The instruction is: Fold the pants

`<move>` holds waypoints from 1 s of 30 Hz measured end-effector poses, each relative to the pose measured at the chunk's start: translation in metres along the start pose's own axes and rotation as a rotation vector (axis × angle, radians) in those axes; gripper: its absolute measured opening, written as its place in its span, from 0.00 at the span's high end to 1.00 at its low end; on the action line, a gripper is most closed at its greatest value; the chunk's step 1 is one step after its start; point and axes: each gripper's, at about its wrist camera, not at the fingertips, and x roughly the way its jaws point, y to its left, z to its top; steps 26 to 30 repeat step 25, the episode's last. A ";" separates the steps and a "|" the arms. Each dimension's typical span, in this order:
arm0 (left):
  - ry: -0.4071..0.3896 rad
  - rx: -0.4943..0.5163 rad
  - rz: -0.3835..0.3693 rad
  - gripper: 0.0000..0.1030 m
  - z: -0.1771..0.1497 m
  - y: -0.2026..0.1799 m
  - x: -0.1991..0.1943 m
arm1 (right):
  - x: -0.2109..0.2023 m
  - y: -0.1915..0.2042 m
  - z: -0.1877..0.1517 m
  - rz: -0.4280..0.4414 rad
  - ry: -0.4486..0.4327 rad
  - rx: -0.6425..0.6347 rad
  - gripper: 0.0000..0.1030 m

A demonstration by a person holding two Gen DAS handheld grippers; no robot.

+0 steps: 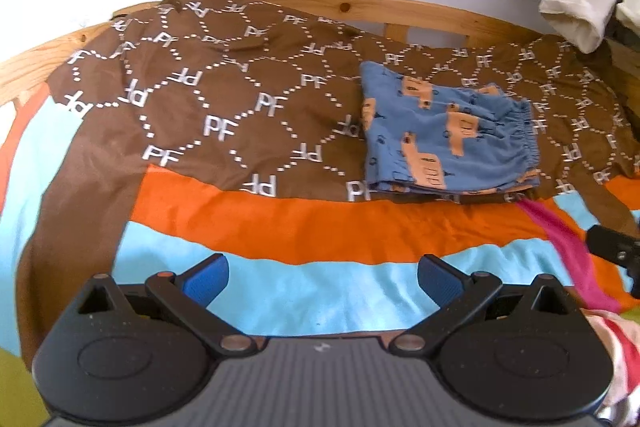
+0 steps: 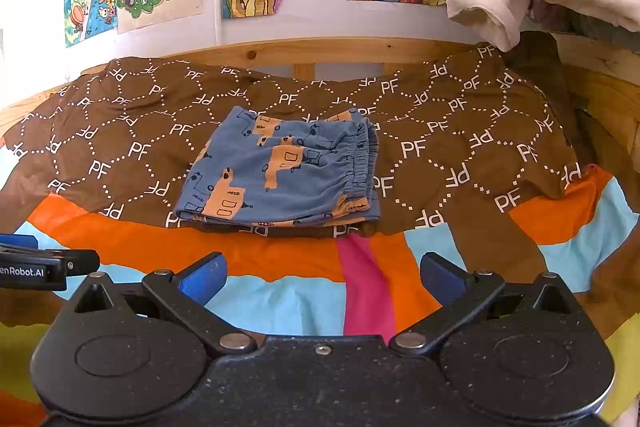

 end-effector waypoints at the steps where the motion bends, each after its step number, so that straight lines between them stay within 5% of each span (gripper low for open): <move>1: 0.000 -0.004 -0.008 0.00 0.000 0.000 -0.001 | 0.000 0.000 0.000 0.000 0.001 -0.001 0.01; 30: -0.014 0.045 -0.001 0.00 -0.003 -0.009 -0.003 | 0.001 0.002 -0.003 0.003 0.011 0.007 0.01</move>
